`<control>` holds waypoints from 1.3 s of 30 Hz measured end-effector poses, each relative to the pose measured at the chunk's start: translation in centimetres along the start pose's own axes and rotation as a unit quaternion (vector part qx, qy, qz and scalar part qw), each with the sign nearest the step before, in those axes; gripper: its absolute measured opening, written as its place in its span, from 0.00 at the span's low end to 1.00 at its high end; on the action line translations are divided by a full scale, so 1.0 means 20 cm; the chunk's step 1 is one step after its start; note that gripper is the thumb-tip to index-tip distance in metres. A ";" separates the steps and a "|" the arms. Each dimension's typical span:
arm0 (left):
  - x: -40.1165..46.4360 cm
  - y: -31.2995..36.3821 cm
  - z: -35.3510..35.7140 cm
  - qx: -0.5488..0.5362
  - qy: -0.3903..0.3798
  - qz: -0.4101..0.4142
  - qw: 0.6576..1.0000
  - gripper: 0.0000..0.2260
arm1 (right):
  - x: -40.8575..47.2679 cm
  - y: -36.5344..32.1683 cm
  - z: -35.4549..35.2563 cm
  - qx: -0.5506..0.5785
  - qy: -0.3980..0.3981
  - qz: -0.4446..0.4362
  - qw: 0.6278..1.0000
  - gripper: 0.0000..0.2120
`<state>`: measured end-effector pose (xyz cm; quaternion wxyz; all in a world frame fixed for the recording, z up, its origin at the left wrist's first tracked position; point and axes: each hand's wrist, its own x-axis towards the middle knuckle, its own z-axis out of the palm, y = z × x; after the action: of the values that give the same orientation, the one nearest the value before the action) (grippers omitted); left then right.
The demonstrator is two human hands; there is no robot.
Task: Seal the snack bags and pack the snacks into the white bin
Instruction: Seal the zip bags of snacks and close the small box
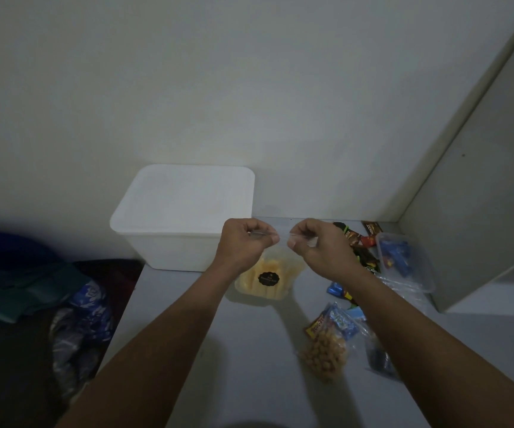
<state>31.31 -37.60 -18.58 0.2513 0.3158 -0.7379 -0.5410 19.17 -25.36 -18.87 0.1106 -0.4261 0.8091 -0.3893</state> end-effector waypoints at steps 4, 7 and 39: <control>-0.01 0.01 0.01 -0.011 -0.012 0.010 1.000 0.03 | 0.00 -0.02 0.00 -0.034 0.045 -0.004 0.998 0.02; -0.01 0.00 -0.01 -0.031 -0.011 0.008 0.999 0.04 | 0.00 -0.01 -0.02 -0.020 0.068 0.018 0.997 0.02; 0.00 -0.02 0.00 -0.008 -0.002 0.006 1.000 0.01 | 0.01 0.01 -0.04 0.061 -0.009 0.040 0.997 0.03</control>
<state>31.51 -37.67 -18.95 0.2556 0.3081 -0.7361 -0.5458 18.61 -25.08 -18.44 0.1592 -0.3890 0.7994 -0.4293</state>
